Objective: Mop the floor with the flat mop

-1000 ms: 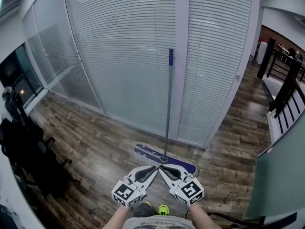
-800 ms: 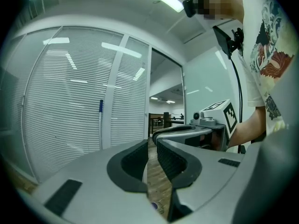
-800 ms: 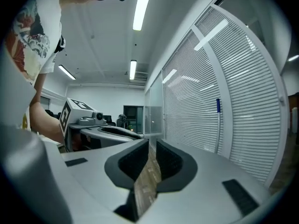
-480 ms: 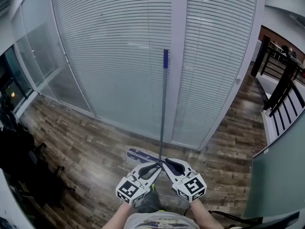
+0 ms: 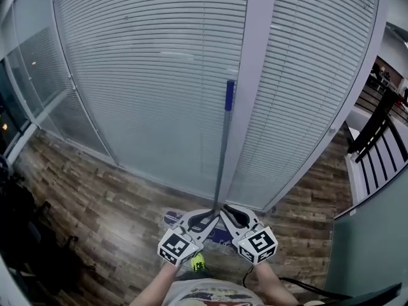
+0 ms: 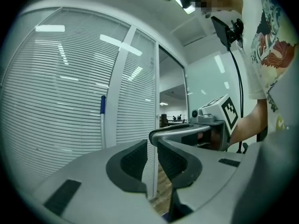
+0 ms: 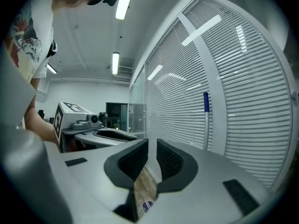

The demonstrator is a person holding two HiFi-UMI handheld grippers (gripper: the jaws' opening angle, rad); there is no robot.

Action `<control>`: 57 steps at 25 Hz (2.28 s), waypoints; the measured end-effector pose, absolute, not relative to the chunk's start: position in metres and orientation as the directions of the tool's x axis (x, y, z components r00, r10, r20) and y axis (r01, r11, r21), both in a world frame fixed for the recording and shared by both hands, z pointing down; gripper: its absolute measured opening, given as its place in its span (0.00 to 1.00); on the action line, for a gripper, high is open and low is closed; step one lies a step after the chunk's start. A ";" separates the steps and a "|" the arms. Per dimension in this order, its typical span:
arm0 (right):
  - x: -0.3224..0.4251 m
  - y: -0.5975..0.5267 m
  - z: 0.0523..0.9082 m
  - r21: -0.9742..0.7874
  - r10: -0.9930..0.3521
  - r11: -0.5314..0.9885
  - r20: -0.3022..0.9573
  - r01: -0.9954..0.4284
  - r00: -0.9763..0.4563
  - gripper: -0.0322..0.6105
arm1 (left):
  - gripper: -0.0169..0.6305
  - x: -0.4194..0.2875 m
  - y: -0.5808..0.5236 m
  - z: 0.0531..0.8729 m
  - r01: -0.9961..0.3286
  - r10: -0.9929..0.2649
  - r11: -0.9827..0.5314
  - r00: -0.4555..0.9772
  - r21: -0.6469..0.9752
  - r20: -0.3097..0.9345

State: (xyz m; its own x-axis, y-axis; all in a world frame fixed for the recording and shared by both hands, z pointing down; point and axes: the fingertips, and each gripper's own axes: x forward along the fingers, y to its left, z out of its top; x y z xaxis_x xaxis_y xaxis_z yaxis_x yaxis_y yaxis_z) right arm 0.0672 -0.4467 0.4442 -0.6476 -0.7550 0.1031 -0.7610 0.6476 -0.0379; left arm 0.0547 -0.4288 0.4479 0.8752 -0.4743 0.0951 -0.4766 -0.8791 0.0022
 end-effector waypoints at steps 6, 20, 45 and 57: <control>0.060 -0.540 0.449 -0.020 -0.788 0.604 0.139 -0.797 -0.600 0.11 | 0.10 0.045 -0.522 0.453 -0.463 -0.461 -0.887 0.883 -0.004 0.089; 0.078 -0.660 0.459 -0.020 -0.830 0.537 0.170 -0.844 -0.532 0.29 | 0.26 0.045 -0.643 0.467 -0.494 -0.491 -0.869 0.861 -0.012 0.132; 0.187 -0.860 0.427 -0.037 -0.800 0.590 0.104 -0.806 -0.591 0.30 | 0.28 0.182 -0.872 0.472 -0.556 -0.568 -0.823 0.802 -0.118 0.185; 0.154 -0.831 0.357 0.013 -0.762 0.647 -0.028 -0.762 -0.647 0.30 | 0.23 0.175 -0.819 0.464 -0.539 -0.541 -0.841 0.829 -0.053 0.139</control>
